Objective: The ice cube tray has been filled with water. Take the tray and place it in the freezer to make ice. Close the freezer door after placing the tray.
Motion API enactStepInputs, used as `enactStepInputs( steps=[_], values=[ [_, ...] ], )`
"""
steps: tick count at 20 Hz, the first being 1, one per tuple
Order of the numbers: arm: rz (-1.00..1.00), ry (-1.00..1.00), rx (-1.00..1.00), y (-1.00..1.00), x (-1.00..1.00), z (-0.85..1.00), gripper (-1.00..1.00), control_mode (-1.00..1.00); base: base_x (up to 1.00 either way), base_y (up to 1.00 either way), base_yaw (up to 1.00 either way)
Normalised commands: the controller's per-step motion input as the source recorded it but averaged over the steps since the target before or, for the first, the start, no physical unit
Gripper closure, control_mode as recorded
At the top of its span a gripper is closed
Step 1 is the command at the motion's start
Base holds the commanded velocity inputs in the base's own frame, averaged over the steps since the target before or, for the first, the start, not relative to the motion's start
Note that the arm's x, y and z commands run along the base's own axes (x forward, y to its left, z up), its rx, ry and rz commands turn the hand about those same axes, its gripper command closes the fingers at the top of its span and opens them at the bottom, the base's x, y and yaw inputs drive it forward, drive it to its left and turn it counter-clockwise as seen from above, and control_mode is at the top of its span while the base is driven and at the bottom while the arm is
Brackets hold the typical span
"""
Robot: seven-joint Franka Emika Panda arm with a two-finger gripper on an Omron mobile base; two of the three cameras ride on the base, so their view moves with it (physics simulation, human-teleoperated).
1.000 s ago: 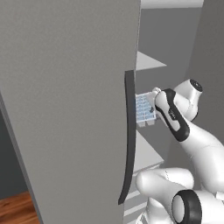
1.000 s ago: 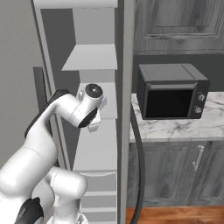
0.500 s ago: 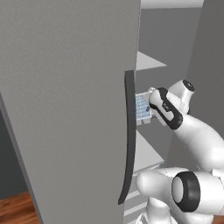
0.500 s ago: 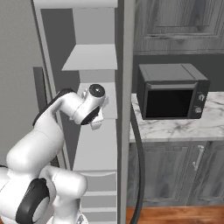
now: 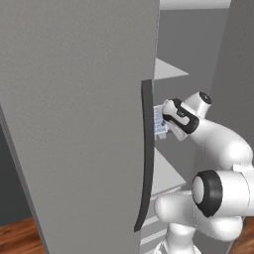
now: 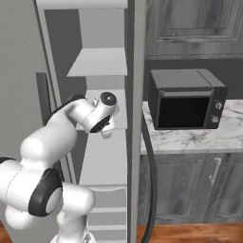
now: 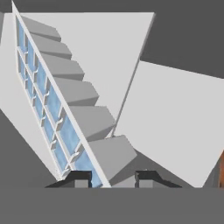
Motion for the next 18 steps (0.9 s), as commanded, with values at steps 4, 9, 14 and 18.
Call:
enactStepInputs(
  steps=[4, 9, 14, 18],
  values=[
    [0.0, 0.0, 0.0, 0.0, 0.39, -0.16, 1.0, -1.0, 0.0, 0.0, 0.0],
    [0.0, 0.0, -0.01, 0.0, 0.4, -0.14, 1.0, -1.0, 0.0, 0.0, 0.0],
    [0.0, 0.0, -0.01, 0.0, 0.44, -0.14, 1.0, -1.0, 0.0, 0.0, 0.0],
    [0.0, 0.0, -0.03, 0.09, 0.4, -0.19, 1.0, -1.0, 0.0, 0.0, 0.0]
  ],
)
